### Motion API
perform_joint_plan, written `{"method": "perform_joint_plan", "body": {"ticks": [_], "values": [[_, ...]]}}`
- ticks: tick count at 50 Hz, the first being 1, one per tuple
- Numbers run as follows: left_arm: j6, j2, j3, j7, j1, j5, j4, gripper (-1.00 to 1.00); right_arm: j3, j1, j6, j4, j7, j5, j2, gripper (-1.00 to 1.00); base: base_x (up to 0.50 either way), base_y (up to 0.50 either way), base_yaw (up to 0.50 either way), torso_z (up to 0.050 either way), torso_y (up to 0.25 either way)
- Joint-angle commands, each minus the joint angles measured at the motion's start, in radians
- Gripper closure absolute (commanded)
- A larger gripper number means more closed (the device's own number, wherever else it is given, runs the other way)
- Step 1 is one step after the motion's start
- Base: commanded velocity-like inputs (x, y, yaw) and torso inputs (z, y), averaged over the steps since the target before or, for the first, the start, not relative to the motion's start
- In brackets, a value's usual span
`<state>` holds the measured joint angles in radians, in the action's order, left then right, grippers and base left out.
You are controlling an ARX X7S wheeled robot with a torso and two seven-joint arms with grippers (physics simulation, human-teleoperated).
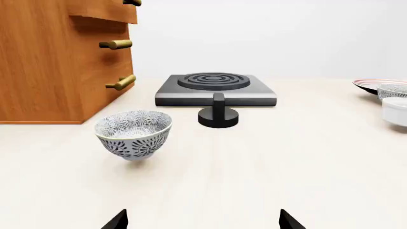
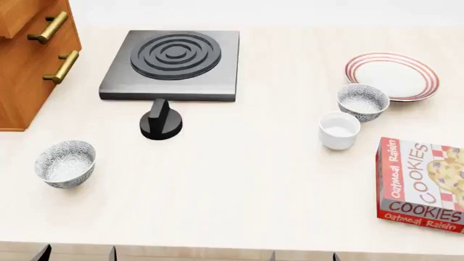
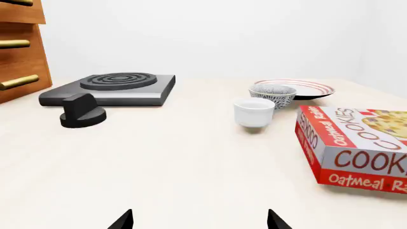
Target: Pick the akita bowl between the plate and the ramekin and place it on the plate.
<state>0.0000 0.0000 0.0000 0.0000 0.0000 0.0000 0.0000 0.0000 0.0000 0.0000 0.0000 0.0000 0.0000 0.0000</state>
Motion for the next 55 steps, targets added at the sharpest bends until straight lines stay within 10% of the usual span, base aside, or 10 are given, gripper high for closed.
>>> {"method": "perform_joint_plan", "body": {"ticks": [1,26,55], "values": [[0.002,-0.016,0.017,-0.019,-0.001,-0.017,-0.004,-1.0,-0.021,0.004,-0.008,0.013,0.03,0.001,0.016,-1.0,0.0,0.0,0.0,0.0,0.0],[-0.075,-0.072,0.056,-0.064,0.0,-0.132,0.08,-1.0,-0.089,0.006,-0.012,0.015,0.081,0.056,0.071,-1.0,0.0,0.0,0.0,0.0,0.0],[-0.4,-0.158,-0.203,-0.162,-0.201,-0.476,0.163,-1.0,-0.134,0.012,0.002,0.012,0.122,0.076,0.104,-1.0,0.0,0.0,0.0,0.0,0.0]]}}
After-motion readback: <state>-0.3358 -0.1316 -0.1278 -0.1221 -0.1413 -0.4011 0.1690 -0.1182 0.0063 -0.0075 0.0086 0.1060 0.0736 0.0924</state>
